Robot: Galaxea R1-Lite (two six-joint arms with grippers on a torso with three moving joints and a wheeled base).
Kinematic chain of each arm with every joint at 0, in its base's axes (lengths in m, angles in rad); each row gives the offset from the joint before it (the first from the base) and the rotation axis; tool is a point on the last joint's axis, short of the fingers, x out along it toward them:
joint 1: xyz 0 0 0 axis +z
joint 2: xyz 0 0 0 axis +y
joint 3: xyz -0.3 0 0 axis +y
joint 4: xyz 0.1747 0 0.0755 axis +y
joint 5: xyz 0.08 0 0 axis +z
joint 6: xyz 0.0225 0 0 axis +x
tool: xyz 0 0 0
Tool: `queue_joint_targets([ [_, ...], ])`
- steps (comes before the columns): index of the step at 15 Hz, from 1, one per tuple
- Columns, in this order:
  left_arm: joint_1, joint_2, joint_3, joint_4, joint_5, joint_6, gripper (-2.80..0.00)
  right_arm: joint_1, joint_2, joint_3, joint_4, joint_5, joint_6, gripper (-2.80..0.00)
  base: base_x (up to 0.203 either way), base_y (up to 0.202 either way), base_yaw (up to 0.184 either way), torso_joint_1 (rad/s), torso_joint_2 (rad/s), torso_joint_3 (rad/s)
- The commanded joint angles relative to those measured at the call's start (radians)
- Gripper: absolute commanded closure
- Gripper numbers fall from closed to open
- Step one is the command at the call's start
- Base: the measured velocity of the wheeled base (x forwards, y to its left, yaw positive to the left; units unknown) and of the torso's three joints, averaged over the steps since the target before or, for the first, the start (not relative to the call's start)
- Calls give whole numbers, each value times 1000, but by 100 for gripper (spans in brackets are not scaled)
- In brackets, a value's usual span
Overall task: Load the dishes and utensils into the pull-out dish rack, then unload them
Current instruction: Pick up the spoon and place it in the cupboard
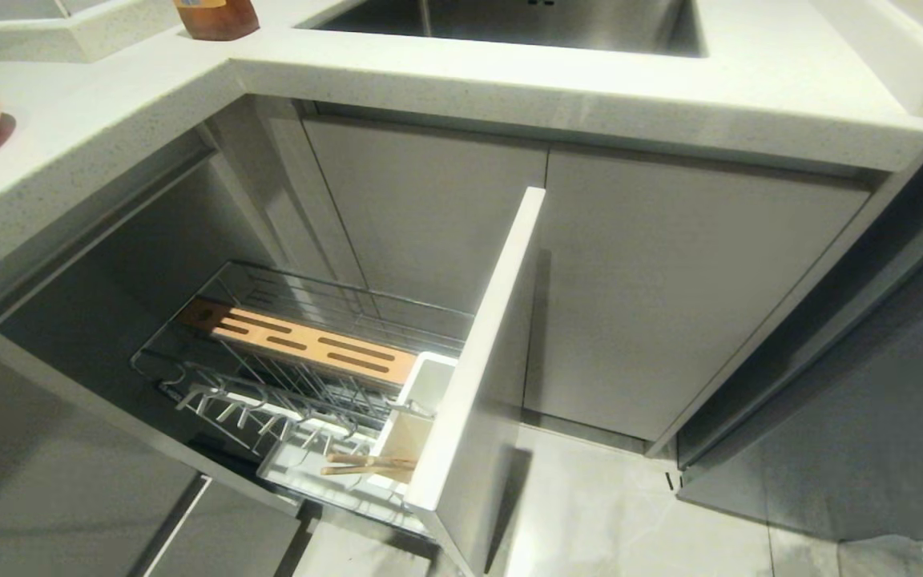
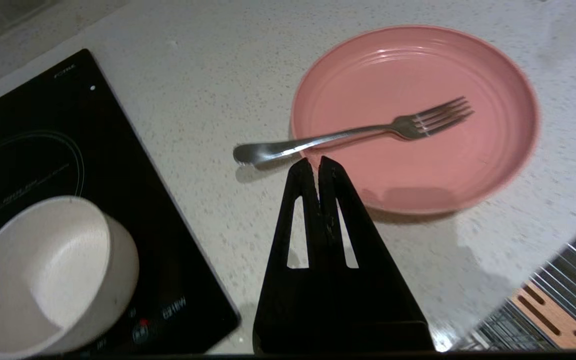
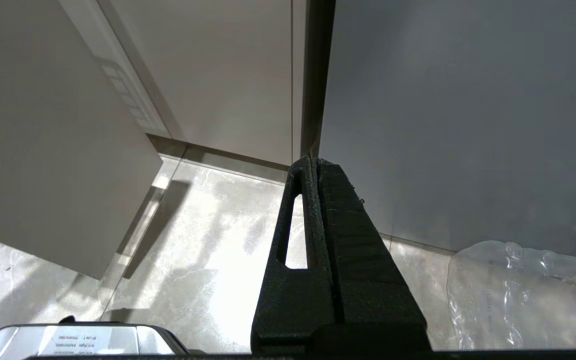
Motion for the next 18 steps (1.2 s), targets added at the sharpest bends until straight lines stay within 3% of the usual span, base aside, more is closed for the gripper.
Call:
queue_joint_targets([
  [1,117,77,-2,-8,-185,46,0,0,1,0,-1,1,0,0,0,0,0,0,0,0],
  [3,222,112,-3,-10,-410,131,0,0,1,0,0,0,0,0,0,0,0,0,0,0],
  [5,316,158,-3,-8,-587,241,0,0,1,0,-1,-1,0,0,0,0,0,0,0,0],
  [7,354,216,-2,-6,-725,343,0,0,1,0,1,-1,0,0,0,0,0,0,0,0],
  [11,358,307,-5,0,-799,393,0,0,1,0,1,-1,0,0,0,0,0,0,0,0],
  [18,325,374,-4,-15,-798,419,0,0,1,0,0,-1,0,0,0,0,0,0,0,0],
])
